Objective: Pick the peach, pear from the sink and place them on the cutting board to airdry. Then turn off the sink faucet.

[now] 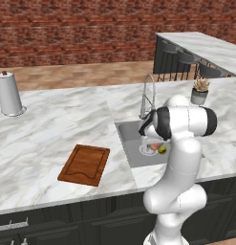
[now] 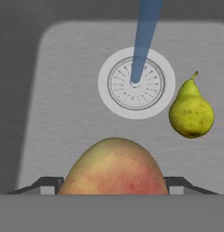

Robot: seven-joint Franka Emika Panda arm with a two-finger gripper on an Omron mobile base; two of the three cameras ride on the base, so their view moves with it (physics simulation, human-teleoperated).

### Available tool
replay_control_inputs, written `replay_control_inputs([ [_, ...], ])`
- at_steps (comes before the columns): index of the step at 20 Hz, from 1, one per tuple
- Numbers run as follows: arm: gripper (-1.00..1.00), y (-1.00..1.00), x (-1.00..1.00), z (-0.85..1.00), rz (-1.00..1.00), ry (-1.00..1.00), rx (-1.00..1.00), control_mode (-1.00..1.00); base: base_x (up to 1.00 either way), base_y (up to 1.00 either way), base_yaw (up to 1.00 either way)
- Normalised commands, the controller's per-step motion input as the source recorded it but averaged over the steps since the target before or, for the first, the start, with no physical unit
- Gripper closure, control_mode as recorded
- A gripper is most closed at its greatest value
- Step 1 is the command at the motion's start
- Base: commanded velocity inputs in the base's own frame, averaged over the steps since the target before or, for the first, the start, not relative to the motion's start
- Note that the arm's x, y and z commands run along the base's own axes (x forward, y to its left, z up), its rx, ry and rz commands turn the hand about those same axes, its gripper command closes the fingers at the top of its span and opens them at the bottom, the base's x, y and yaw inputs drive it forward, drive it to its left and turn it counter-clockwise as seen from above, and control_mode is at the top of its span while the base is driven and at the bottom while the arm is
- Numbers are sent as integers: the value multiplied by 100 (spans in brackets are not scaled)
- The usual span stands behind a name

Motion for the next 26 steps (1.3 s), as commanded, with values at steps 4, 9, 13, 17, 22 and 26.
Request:
replay_control_inputs([
  [4, 100, 0, -19, 42, 2, 0, 0, -100, 0, 0, 0],
  [9, 100, 1, -30, 30, 1, 0, 0, -100, 0, 0, 0],
  [13, 100, 13, -33, 32, 0, 0, -1, -100, 0, 0, 0],
  [17, 100, 15, -38, 31, 0, 0, -1, -100, 0, 0, 0],
  [22, 100, 10, -42, 40, 0, 0, 0, -100, 0, 0, 0],
  [26, 100, 6, -45, 43, 0, 0, 0, -100, 0, 0, 0],
])
